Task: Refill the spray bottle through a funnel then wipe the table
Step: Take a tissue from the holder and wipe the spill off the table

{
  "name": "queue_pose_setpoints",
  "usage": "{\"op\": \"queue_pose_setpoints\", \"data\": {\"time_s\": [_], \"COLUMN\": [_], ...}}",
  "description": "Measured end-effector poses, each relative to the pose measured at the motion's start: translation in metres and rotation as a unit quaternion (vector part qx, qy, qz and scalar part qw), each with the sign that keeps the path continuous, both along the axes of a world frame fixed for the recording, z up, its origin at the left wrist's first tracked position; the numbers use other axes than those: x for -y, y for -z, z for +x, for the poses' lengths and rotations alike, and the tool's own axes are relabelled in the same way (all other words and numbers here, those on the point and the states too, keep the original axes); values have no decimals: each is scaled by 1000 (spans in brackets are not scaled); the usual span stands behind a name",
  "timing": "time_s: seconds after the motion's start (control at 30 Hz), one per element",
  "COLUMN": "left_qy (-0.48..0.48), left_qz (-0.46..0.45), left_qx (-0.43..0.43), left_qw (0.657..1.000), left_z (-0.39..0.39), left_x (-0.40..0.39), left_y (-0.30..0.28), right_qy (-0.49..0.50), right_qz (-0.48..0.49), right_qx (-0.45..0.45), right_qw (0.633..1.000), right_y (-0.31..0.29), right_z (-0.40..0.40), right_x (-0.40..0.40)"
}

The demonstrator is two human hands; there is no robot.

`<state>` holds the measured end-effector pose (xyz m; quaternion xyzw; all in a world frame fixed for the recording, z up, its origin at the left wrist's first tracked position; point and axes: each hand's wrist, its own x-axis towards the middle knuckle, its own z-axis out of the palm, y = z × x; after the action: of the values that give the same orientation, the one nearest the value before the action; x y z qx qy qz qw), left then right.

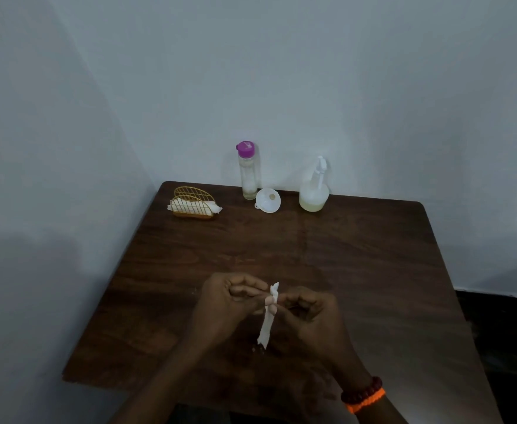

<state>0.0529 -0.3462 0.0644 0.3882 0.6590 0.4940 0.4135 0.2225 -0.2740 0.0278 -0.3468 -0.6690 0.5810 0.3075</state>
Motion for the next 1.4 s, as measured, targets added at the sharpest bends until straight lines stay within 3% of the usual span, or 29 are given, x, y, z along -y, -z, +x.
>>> {"op": "queue_pose_setpoints", "data": {"time_s": [0.23, 0.57, 0.63, 0.7, 0.77, 0.8, 0.93, 1.03, 1.2, 1.3, 1.4], "left_qy": [-24, 44, 54, 60, 60, 58, 51, 47, 57, 72, 129], "left_qz": [7, -10, -8, -8, -5, -4, -24, -39, -84, -128, -117], "left_qx": [-17, -34, -46, -56, -44, -36, -33, -19, 20, -12, -205], "left_qw": [1000, 998, 997, 997, 997, 998, 998, 998, 995, 989, 963], "left_z": [8, -15, -22, -28, -30, -31, -29, -31, -33, -35, -64], "left_x": [2, 3, 3, 2, 0, -1, -6, -7, -8, -11, -4], "left_y": [8, 1, -3, -6, -7, -7, -5, 2, 35, 61, 90], "right_qy": [-27, 30, 16, 48, 20, 39, -92, -139, -107, -66, -44], "right_qz": [15, -171, -164, -286, -256, -290, -327, -414, -492, -476, -283], "right_qx": [36, 5, 17, 46, 74, 62, -17, -73, -51, -2, 133], "right_qw": [999, 985, 986, 956, 964, 954, 941, 897, 863, 877, 949], "right_y": [-4, -6, 6, -2, -7, -17, -11, 7, 27, 26, 8], "right_z": [2, 12, 35, 33, 18, 16, 29, 39, 48, 52, 51], "right_x": [0, -9, 2, -7, -15, -20, -21, -13, -2, -13, -39]}}
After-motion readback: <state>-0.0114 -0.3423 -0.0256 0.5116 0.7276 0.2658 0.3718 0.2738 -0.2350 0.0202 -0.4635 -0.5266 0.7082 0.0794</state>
